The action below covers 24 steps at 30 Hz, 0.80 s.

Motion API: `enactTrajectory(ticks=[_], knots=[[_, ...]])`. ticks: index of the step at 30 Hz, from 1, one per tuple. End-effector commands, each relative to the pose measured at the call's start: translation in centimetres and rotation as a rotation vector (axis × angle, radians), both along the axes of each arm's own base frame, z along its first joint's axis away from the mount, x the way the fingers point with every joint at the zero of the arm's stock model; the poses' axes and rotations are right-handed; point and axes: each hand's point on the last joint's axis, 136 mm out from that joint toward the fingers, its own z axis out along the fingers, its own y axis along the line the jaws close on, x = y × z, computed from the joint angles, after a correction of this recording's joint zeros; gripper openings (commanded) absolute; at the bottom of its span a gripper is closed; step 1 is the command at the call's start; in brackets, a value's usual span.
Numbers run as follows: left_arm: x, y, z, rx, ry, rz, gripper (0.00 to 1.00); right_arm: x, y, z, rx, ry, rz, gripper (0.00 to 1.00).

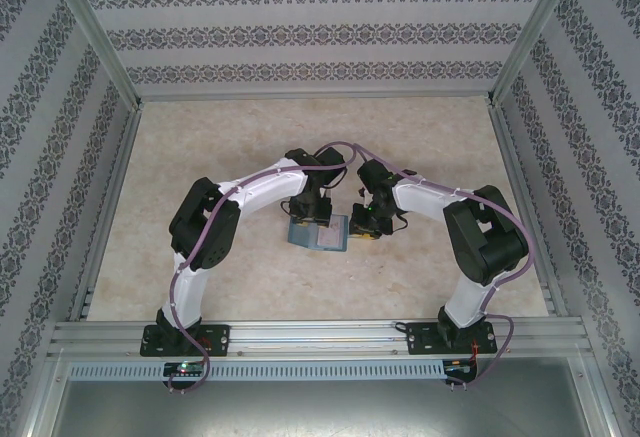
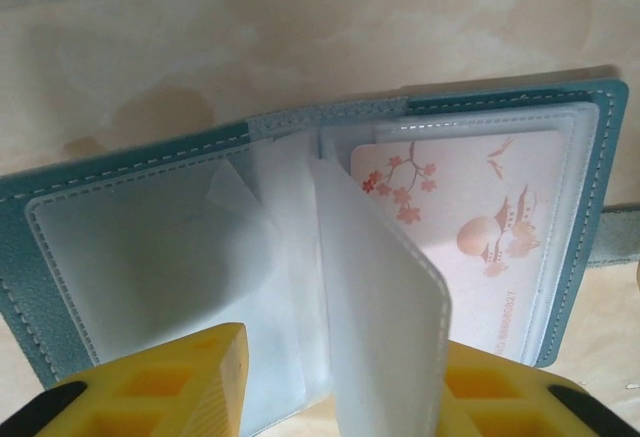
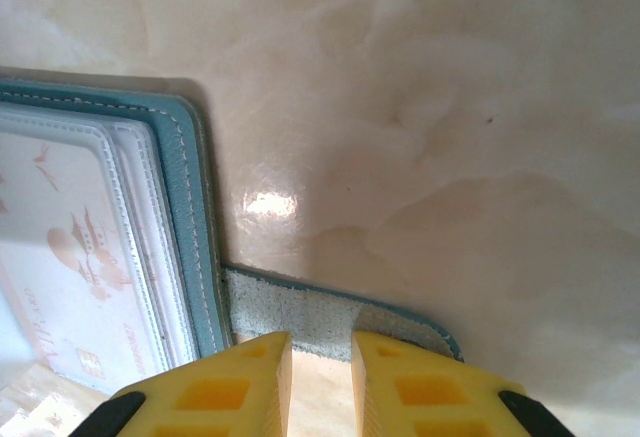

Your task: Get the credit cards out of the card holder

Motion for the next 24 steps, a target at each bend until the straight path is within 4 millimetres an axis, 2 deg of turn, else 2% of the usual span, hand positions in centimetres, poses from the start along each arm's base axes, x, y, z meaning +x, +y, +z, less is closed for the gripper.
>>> enactTrajectory(ticks=[1, 6, 13, 18, 24], knots=[[-0.7, -0.1, 0.4, 0.026, 0.007, -0.041, 0.36, 0.0, -0.3, -0.3, -0.012, 0.011, 0.009, 0.24], [-0.7, 0.1, 0.6, 0.029, 0.001, -0.043, 0.29, -0.1, -0.3, -0.4, -0.014, 0.013, 0.010, 0.24], [-0.7, 1.8, 0.2, 0.119, -0.005, -0.064, 0.23, 0.0, -0.3, -0.3, -0.014, 0.013, 0.011, 0.24], [-0.9, 2.3, -0.2, 0.149, 0.003, -0.077, 0.14, 0.0, -0.3, -0.4, -0.016, 0.013, 0.012, 0.24], [-1.3, 2.9, -1.0, 0.176, 0.025, -0.092, 0.11, 0.0, -0.3, -0.4, -0.016, 0.016, 0.011, 0.24]])
